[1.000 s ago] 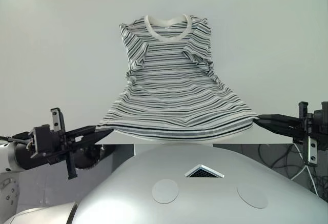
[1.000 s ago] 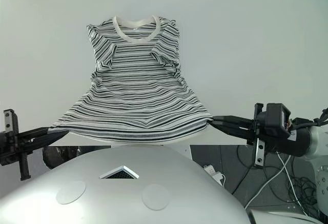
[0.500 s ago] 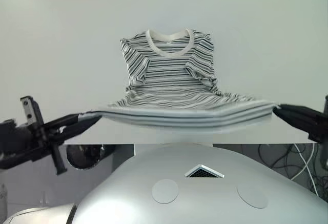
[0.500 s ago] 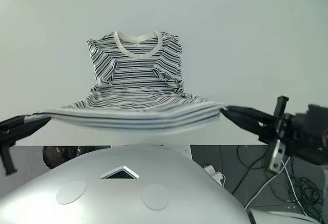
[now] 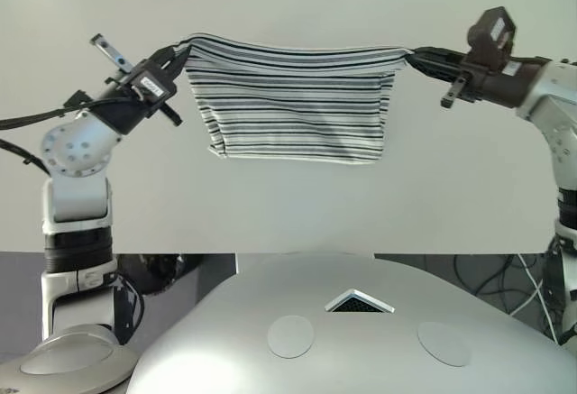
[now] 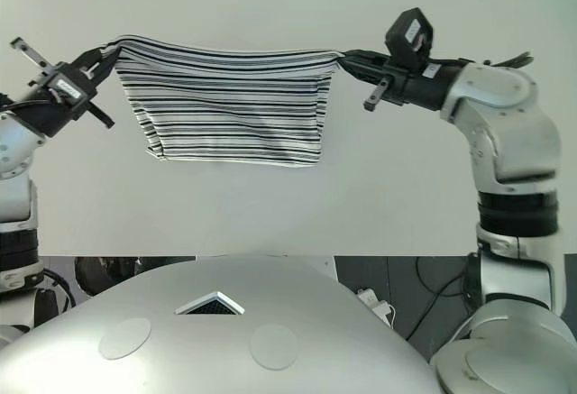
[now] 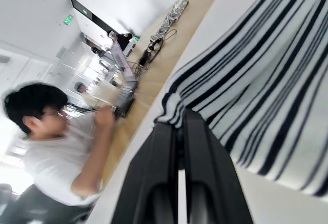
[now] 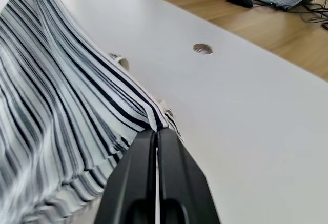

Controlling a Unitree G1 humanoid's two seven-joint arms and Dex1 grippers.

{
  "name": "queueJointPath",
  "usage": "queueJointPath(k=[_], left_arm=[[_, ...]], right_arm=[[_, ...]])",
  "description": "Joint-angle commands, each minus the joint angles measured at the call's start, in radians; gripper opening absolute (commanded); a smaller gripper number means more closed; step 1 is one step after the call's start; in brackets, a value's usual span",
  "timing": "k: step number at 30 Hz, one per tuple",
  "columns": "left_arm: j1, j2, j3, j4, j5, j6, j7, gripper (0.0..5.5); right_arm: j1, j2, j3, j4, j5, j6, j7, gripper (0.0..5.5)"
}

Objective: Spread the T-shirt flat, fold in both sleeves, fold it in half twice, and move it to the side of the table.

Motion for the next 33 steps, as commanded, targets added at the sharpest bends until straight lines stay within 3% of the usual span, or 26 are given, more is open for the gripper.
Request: queueJointPath(k=[1,5,8,11,16,20,25,29,33], left_arm=[[-0.176,-0.003,-0.142,0.266,0.191,-0.079,0.135,0.00],[-0.362,-0.009,-0.290,0.604,0.328,-0.135,0.232,0.00],[-0.464,-0.012,-0.385,0.792,0.426,-0.162,0.328,0.56],[-0.530,-0.011,-0.448,0.921,0.481,-0.196,0.439,1.06],[-0.575,0.001,-0.440,0.984,0.445,-0.256,0.580,1.91],[-0.537,0.002,-0.356,0.908,0.288,-0.336,0.553,1.91],[-0.443,0.029,-0.199,0.701,0.110,-0.316,0.568,1.91],[-0.334,0.036,-0.152,0.509,0.099,-0.250,0.553,1.91],[-0.159,0.055,-0.188,0.188,0.069,-0.244,0.431,1.91]], right_arm=[[-0.182,0.096,0.110,0.293,-0.131,-0.092,0.019,0.02],[-0.341,0.216,0.168,0.646,-0.263,-0.213,-0.035,0.02],[-0.385,0.277,0.151,0.778,-0.302,-0.288,-0.073,0.00],[-0.406,0.306,0.107,0.864,-0.305,-0.319,-0.116,0.59],[-0.371,0.311,0.024,0.846,-0.245,-0.249,-0.059,1.42],[-0.287,0.310,-0.027,0.677,-0.178,-0.138,-0.030,1.42],[-0.155,0.324,-0.088,0.291,-0.116,-0.066,-0.105,1.42],[-0.076,0.375,-0.084,0.062,-0.116,-0.216,-0.152,1.42],[-0.065,0.340,0.029,0.018,-0.212,-0.361,-0.099,1.42]])
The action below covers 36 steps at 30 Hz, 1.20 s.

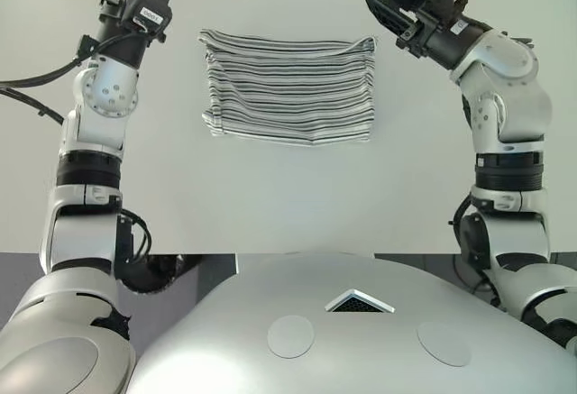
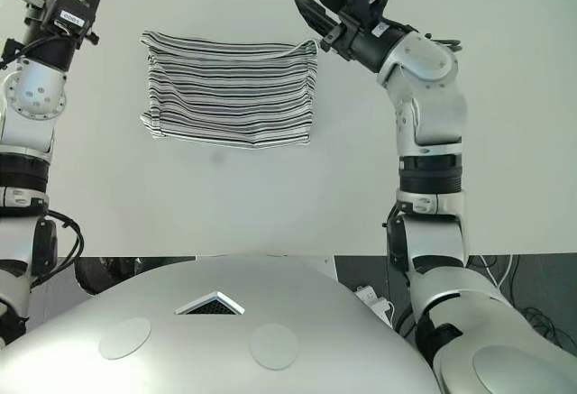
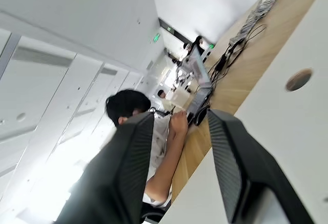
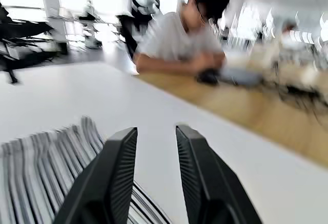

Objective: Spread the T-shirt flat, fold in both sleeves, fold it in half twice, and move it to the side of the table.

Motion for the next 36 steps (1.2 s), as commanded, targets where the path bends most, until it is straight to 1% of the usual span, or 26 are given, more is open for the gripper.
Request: queueJointPath(k=[1,4,9,12,15,18,20,23,26,28,30,32,34,36], left_arm=[[0.175,0.032,-0.060,-0.304,-0.030,-0.016,-0.144,1.91],[0.270,0.056,-0.119,-0.400,0.084,-0.049,-0.184,1.91],[0.341,0.090,-0.179,-0.413,0.233,-0.060,-0.221,1.91],[0.375,0.132,-0.213,-0.379,0.329,-0.060,-0.232,1.91],[0.370,0.168,-0.195,-0.299,0.354,-0.020,-0.232,1.91],[0.365,0.215,-0.193,-0.197,0.390,0.022,-0.228,1.91],[0.390,0.268,-0.217,-0.125,0.436,0.030,-0.228,1.91],[0.394,0.325,-0.219,-0.089,0.447,0.018,-0.214,1.91],[0.290,0.332,-0.203,-0.013,0.443,0.021,-0.136,1.91],[0.222,0.308,-0.197,0.008,0.445,0.008,-0.057,1.91],[0.188,0.257,-0.188,-0.057,0.402,-0.024,-0.023,1.91],[0.160,0.210,-0.195,-0.121,0.371,-0.045,-0.015,1.91],[0.124,0.172,-0.208,-0.143,0.356,-0.056,-0.023,1.91],[0.075,0.138,-0.216,-0.129,0.339,-0.067,-0.050,1.91]], right_arm=[[-0.007,-0.043,0.104,0.016,-0.105,-0.125,0.056,1.42],[-0.051,-0.071,0.179,0.165,-0.201,-0.227,0.097,1.42],[-0.198,-0.061,0.277,0.590,-0.376,-0.415,0.076,1.42],[-0.288,-0.030,0.340,0.832,-0.472,-0.498,0.055,1.42],[-0.354,-0.012,0.390,1.021,-0.558,-0.556,0.017,1.42],[-0.377,-0.032,0.436,1.131,-0.627,-0.605,-0.003,1.42],[-0.367,-0.068,0.458,1.151,-0.655,-0.648,0.006,1.42],[-0.337,-0.122,0.478,1.134,-0.677,-0.703,0.002,1.42],[-0.258,-0.201,0.484,1.010,-0.690,-0.730,0.014,1.42],[-0.148,-0.279,0.492,0.792,-0.694,-0.713,0.062,1.42],[0.023,-0.372,0.479,0.399,-0.658,-0.626,0.139,1.42],[0.167,-0.437,0.451,0.042,-0.596,-0.510,0.189,1.42],[0.270,-0.468,0.420,-0.211,-0.543,-0.404,0.206,1.42],[0.363,-0.484,0.398,-0.373,-0.533,-0.317,0.212,1.42]])
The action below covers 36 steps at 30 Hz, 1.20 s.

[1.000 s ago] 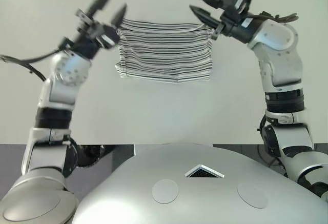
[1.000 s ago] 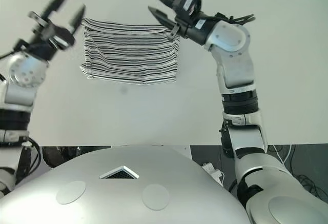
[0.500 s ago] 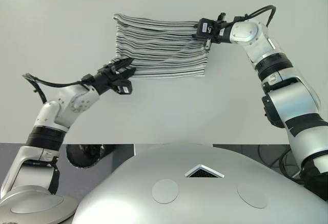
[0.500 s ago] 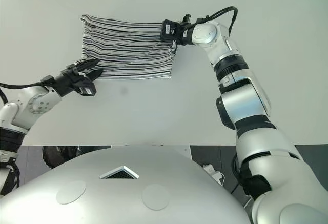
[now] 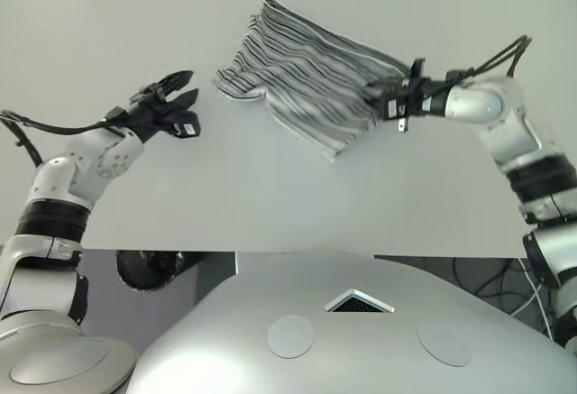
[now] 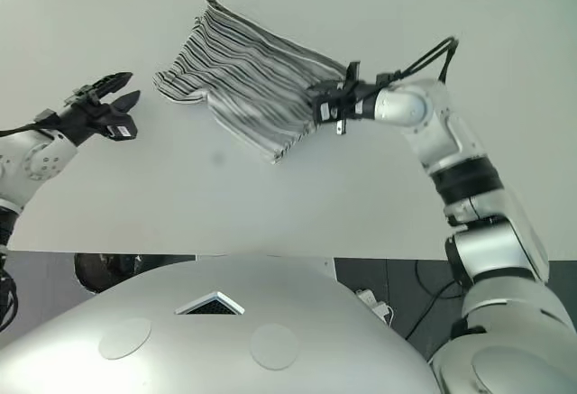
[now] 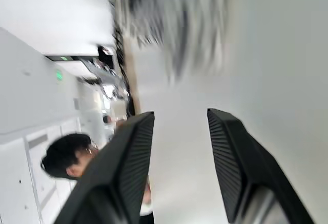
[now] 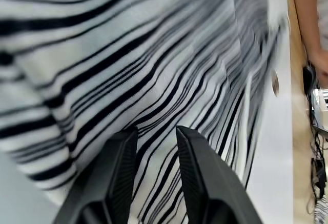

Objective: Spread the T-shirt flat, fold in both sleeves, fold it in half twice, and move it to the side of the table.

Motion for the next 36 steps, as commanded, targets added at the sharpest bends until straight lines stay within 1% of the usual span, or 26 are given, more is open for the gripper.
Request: queueJointPath(k=[1,4,7,10,15,17,18,20,21,23,26,28,30,32,34,36], left_arm=[[-0.143,-0.075,-0.029,-0.018,-0.053,-0.033,-0.034,1.91],[-0.198,-0.098,-0.032,0.039,-0.055,-0.034,-0.042,1.91],[-0.205,-0.108,-0.023,0.041,-0.078,-0.026,-0.045,1.91],[-0.201,-0.115,-0.007,0.031,-0.103,-0.011,-0.042,1.91],[-0.190,-0.127,0.015,-0.033,-0.096,-0.001,-0.006,1.91],[-0.159,-0.129,0.035,-0.133,-0.091,0.000,0.011,1.91],[-0.121,-0.132,0.046,-0.219,-0.114,-0.001,0.000,1.91],[-0.040,-0.148,0.055,-0.361,-0.169,0.010,-0.032,1.91],[0.008,-0.156,0.038,-0.416,-0.181,0.006,-0.049,1.91],[0.088,-0.153,-0.016,-0.474,-0.157,-0.026,-0.082,1.91],[0.171,-0.113,-0.089,-0.497,-0.115,-0.093,-0.146,1.91],[0.207,-0.089,-0.111,-0.488,-0.086,-0.124,-0.172,1.91],[0.239,-0.043,-0.117,-0.452,0.003,-0.163,-0.157,1.91],[0.263,0.022,-0.089,-0.401,0.088,-0.195,-0.111,1.91],[0.320,0.071,-0.033,-0.421,0.076,-0.223,-0.085,1.91],[0.396,0.107,0.003,-0.499,0.046,-0.244,-0.091,1.91]], right_arm=[[0.289,-0.094,-0.017,-0.515,0.044,0.253,0.113,1.42],[0.383,-0.087,-0.009,-0.674,0.037,0.386,0.141,1.42],[0.404,-0.077,-0.002,-0.768,0.045,0.498,0.174,1.42],[0.378,-0.057,0.008,-0.819,0.079,0.576,0.201,1.42],[0.294,0.045,0.031,-0.862,0.146,0.719,0.192,1.42],[0.238,0.078,-0.009,-0.856,0.174,0.730,0.167,1.42],[0.206,0.084,-0.070,-0.836,0.206,0.736,0.157,1.42],[0.168,0.068,-0.207,-0.780,0.277,0.723,0.151,1.42],[0.167,0.041,-0.278,-0.733,0.311,0.696,0.160,1.42],[0.181,-0.004,-0.354,-0.631,0.325,0.600,0.160,1.42],[0.203,-0.071,-0.397,-0.447,0.263,0.420,0.121,1.42],[0.184,-0.083,-0.432,-0.347,0.267,0.369,0.102,1.42],[0.168,-0.080,-0.449,-0.297,0.296,0.351,0.102,1.42],[0.175,-0.076,-0.443,-0.275,0.302,0.330,0.098,1.42],[0.186,-0.073,-0.433,-0.267,0.303,0.315,0.095,1.42],[0.189,-0.070,-0.430,-0.258,0.310,0.310,0.095,1.42]])
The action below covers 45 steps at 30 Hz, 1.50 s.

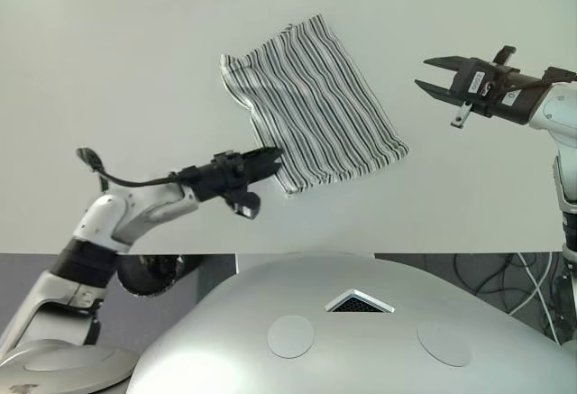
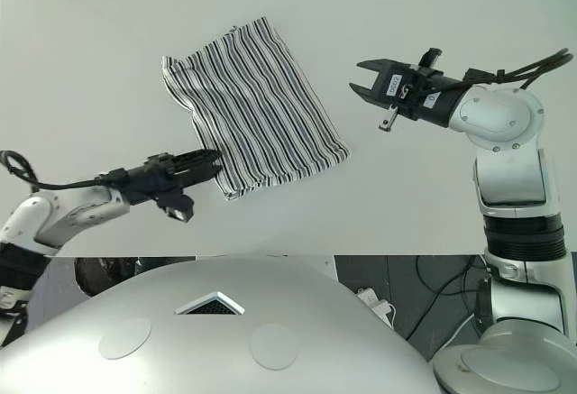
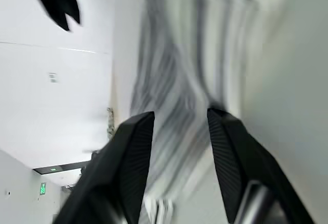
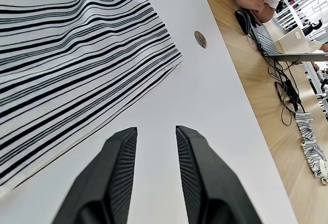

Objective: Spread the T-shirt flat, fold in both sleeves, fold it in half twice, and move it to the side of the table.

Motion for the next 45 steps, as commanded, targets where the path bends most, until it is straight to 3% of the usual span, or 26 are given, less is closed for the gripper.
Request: queueJointPath(k=[1,3,9,30,40,45], left_arm=[[0.115,0.063,0.056,-0.121,-0.040,-0.037,-0.012,1.91],[0.169,0.081,0.053,-0.166,-0.048,-0.041,-0.045,1.91],[0.246,0.078,0.053,-0.220,-0.105,-0.025,-0.120,3.05],[-0.013,-0.129,-0.137,0.039,-0.055,0.000,-0.163,3.05],[-0.067,-0.122,-0.169,0.116,-0.086,0.019,-0.183,1.27],[-0.047,-0.091,-0.155,0.075,-0.164,0.025,-0.226,0.68]], right_arm=[[-0.001,0.007,0.005,0.027,0.017,-0.012,-0.003,1.42],[-0.008,0.011,0.015,0.054,0.010,-0.020,-0.006,1.42],[-0.003,0.004,0.025,0.079,0.000,-0.024,-0.012,1.42],[0.032,0.023,0.045,0.040,-0.014,0.002,-0.058,1.42],[0.090,-0.003,-0.016,0.077,-0.003,-0.031,-0.084,1.42],[0.135,-0.021,-0.066,0.106,-0.012,-0.075,-0.106,1.42]])
